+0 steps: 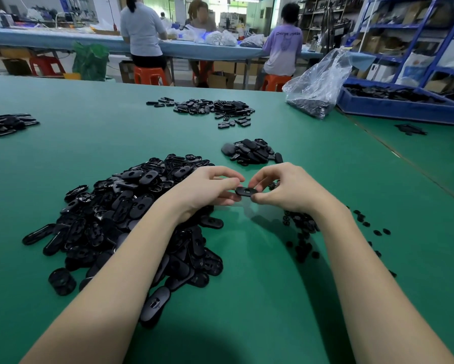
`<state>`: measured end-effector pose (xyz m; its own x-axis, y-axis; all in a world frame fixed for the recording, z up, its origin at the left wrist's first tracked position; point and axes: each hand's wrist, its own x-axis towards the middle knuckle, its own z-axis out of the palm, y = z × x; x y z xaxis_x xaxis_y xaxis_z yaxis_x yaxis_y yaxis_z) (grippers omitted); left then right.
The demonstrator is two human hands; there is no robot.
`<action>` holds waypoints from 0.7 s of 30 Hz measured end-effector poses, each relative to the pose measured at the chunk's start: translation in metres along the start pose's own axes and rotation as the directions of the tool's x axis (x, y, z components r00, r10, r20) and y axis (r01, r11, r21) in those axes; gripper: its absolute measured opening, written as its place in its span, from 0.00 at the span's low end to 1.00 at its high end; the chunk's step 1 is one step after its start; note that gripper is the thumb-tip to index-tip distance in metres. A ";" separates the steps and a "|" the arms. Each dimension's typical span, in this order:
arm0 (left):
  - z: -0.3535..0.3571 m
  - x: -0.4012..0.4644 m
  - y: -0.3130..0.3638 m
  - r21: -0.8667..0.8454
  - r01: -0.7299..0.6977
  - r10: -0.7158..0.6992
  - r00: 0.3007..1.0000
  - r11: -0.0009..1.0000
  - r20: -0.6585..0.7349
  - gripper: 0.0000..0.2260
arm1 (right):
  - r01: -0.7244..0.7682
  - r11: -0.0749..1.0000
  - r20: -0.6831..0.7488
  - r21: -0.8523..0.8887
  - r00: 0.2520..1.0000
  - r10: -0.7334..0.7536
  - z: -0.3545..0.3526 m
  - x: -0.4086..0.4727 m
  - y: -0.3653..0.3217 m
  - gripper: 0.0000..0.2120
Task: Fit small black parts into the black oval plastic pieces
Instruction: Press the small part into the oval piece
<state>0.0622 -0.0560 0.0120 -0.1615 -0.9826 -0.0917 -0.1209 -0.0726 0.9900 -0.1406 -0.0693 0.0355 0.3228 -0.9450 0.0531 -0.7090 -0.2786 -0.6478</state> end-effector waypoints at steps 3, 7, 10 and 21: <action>0.005 -0.001 -0.002 -0.008 -0.052 0.052 0.998 0.999 0.035 0.06 | 0.002 1.000 -0.018 0.018 1.000 -0.002 -0.005 -0.001 0.001 0.07; 0.007 -0.001 -0.004 0.004 -0.068 0.068 0.998 0.998 -0.008 0.06 | -0.080 0.996 -0.013 -0.043 0.997 0.080 -0.014 -0.003 0.001 0.06; 0.006 -0.001 -0.005 0.016 -0.064 0.064 0.997 0.998 -0.035 0.06 | -0.195 0.954 0.014 -0.227 0.979 0.204 -0.025 -0.005 0.004 0.03; 0.006 -0.002 -0.005 0.025 -0.047 0.048 0.998 0.999 -0.031 0.06 | -0.325 0.827 0.125 -0.458 0.898 0.422 -0.027 -0.012 0.005 0.12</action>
<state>0.0576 -0.0532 0.0066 -0.1363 -0.9898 -0.0409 -0.1374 -0.0220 0.9903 -0.1652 -0.0646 0.0522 0.0690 -0.9447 -0.3207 -0.9787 -0.0018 -0.2053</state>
